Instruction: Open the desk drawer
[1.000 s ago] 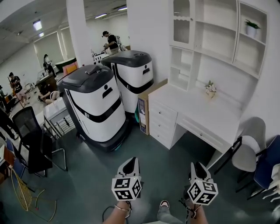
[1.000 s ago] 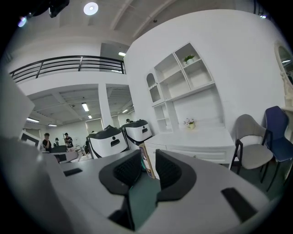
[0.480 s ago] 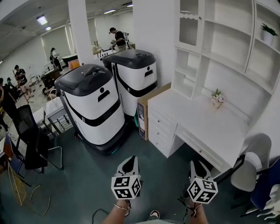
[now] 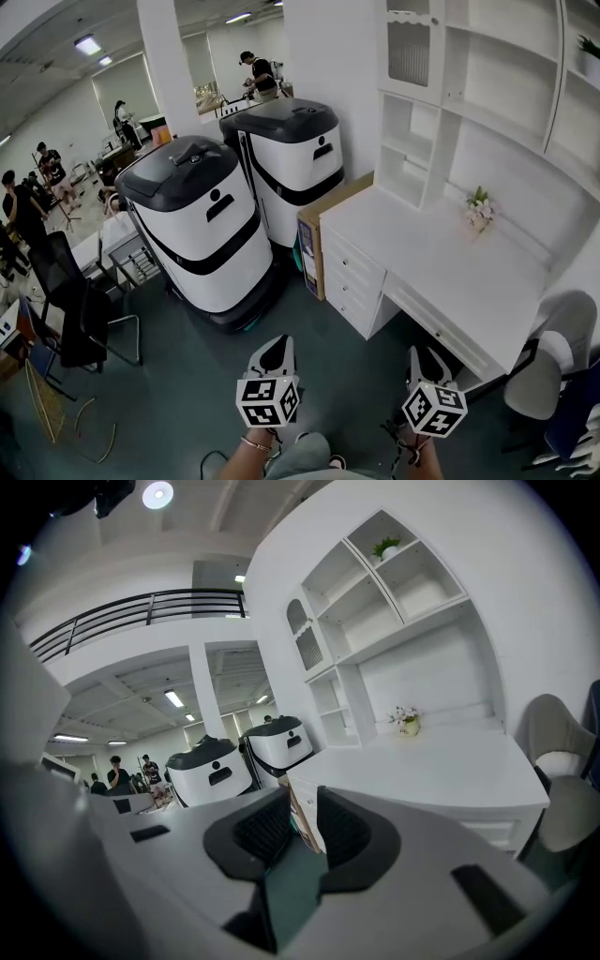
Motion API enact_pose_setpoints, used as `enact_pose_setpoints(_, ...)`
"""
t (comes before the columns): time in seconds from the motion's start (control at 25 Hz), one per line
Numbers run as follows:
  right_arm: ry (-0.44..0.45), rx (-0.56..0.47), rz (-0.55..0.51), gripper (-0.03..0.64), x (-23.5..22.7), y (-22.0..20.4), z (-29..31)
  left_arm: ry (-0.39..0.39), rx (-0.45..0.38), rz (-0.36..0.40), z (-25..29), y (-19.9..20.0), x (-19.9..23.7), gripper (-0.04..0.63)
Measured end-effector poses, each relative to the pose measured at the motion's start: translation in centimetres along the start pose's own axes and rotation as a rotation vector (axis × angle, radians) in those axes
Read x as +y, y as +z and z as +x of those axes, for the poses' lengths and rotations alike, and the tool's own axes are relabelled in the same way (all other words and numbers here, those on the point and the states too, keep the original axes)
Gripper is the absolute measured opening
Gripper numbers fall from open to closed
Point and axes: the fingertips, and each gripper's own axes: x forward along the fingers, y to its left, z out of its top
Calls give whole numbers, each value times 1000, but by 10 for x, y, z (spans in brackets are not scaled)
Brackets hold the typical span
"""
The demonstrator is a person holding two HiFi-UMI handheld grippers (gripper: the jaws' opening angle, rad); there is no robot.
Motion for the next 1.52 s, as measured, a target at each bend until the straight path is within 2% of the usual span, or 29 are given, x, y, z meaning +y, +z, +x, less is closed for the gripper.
enact_pose_setpoints(0.2, -25, 38, -7, 95, -8, -10, 31, -19, 14, -13, 38, -5, 10, 17)
enact_pose_setpoints(0.4, -52, 37, -27, 95, 0, -1, 86, -52, 17, -35, 103, 1, 35, 17)
enact_pose_setpoints(0.8, -115, -9, -17, 95, 49, 63, 219, -113, -3, -23, 232, 84, 119, 17)
enact_pose_setpoints(1.0, -132, -26, -8, 95, 75, 80, 278, -134, 19, -10, 287, 104, 156, 17)
enact_pose_setpoints(1.24, -195, -18, 20, 95, 77, 82, 320, -187, 68, 11, 344, 105, 174, 17)
enact_pose_setpoints(1.52, -237, 39, 31, 95, 71, 70, 350, -205, 156, 0, 379, 78, 182, 17)
